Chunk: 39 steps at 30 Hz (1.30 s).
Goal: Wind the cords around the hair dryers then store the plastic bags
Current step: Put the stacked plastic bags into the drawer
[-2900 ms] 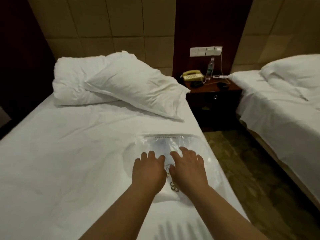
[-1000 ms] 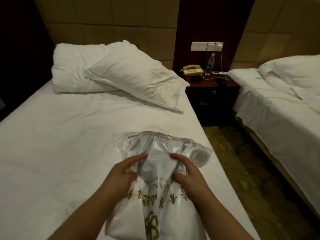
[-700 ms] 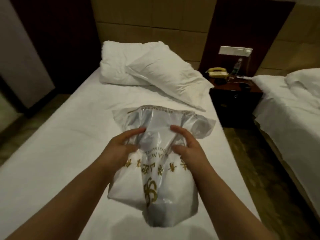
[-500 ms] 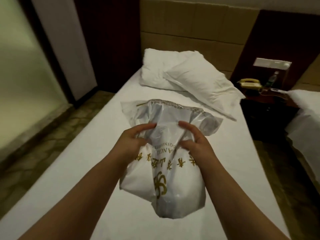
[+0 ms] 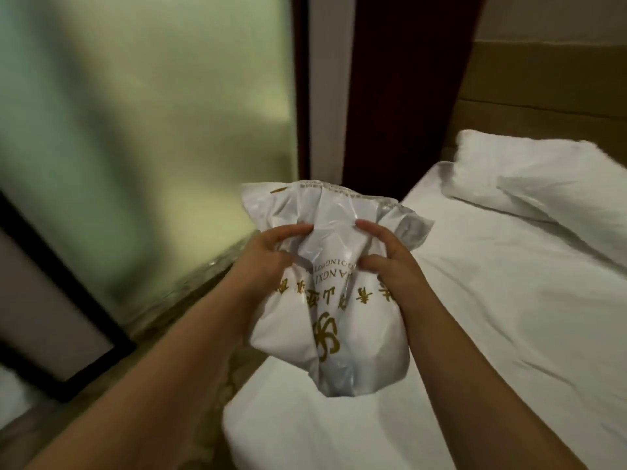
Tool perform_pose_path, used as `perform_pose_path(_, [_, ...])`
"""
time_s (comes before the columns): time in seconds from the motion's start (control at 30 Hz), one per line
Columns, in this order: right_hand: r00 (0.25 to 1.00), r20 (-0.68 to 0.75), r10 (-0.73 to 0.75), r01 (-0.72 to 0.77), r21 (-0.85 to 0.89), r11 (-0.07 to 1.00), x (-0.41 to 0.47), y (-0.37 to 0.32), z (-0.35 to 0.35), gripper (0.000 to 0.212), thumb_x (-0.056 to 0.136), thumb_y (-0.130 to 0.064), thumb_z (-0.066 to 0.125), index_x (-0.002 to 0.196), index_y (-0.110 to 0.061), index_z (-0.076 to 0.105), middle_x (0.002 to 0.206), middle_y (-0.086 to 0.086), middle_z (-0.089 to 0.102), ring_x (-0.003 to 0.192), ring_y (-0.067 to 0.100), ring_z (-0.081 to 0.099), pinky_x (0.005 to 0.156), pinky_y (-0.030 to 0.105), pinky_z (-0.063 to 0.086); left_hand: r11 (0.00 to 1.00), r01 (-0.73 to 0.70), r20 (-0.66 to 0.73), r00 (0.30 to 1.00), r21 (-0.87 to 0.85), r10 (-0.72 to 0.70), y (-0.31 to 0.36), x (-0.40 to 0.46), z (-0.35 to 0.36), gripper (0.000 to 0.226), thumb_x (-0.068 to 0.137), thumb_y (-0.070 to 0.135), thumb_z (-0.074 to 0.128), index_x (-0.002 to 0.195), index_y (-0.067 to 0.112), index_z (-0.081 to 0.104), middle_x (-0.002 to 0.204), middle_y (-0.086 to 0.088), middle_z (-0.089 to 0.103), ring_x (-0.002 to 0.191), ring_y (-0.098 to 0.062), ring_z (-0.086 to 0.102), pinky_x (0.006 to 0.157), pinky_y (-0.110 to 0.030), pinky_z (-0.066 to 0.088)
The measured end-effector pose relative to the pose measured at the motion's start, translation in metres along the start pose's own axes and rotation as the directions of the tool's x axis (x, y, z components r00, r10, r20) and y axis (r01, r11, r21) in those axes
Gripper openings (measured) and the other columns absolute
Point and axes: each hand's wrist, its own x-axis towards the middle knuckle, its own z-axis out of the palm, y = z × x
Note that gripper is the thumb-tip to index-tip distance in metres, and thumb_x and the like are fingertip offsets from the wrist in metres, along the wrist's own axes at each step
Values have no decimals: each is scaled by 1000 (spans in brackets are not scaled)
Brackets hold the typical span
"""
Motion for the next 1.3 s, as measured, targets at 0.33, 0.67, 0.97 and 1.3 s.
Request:
perform_pose_path(0.33, [908,416,41,-40,-12,999,42,3,256,53,82,15,48,112,-29,57,100,-7,53,78,6,56,51,10,47,996,88,-442,892,-25,-90,-53,-29,-234,59,82,-18,44,95,37,64,127,-1,50,70,-2,52,56,-13,47])
perform_pose_path(0.67, [680,727,-97,117,23,993,109,7,501,56,82,13,49,110,-35,54,101,-18,53,86,-1,54,64,7,47,993,104,-751,651,-56,-111,-80,-19,-438,59,85,-17,39,115,28,64,144,-7,44,113,-23,56,70,-12,50])
perform_pose_path(0.97, [368,926,-80,91,49,995,79,6,705,54,84,13,49,116,-30,53,99,-18,53,82,-3,54,58,4,45,974,194,-924,340,-115,-177,-100,-87,-580,59,86,-16,36,119,25,63,146,-4,41,83,-4,55,56,-5,43])
perform_pose_path(1.3, [148,986,-77,-18,81,997,-58,9,912,52,87,8,50,117,-34,55,100,-12,56,85,9,59,56,14,49,947,298,-987,70,-119,-146,-140,-235,-740,61,85,-14,36,116,29,65,140,-10,48,72,-23,63,52,-29,49])
